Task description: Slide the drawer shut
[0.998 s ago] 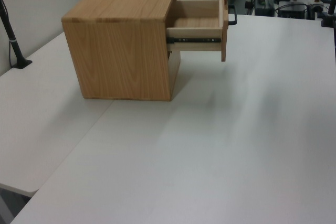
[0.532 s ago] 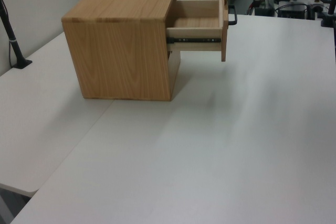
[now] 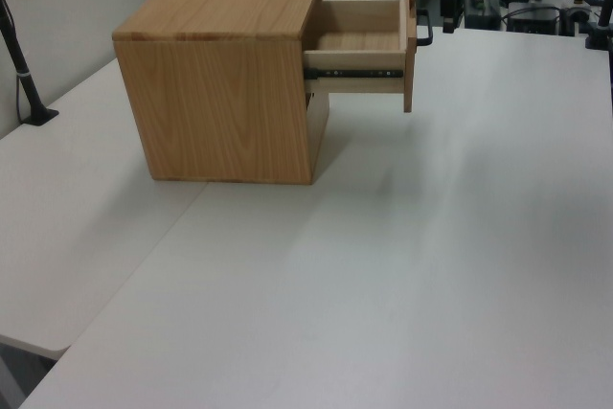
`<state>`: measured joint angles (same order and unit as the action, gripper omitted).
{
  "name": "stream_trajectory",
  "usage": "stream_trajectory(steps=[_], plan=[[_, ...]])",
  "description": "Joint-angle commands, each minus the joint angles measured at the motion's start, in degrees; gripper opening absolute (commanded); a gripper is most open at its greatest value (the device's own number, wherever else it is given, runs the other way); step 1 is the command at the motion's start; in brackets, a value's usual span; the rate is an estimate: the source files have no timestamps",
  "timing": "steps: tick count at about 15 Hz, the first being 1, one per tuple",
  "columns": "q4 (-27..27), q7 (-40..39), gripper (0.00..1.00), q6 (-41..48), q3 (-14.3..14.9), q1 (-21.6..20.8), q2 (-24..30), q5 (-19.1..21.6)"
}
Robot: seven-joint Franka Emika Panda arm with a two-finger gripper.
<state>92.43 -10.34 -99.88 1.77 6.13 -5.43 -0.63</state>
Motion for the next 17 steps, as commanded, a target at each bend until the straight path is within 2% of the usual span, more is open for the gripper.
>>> stream_trajectory(steps=[1,11,17], plan=[[-0.49,2.51,0.21,-3.74,0.16,-0.33,-0.11,-0.08],[-4.88,8.66,0.2,-11.03,-0.54,-1.29,-6.17,-0.6],[-8.13,11.3,0.19,-23.06,-0.54,-2.79,-10.12,-0.87]])
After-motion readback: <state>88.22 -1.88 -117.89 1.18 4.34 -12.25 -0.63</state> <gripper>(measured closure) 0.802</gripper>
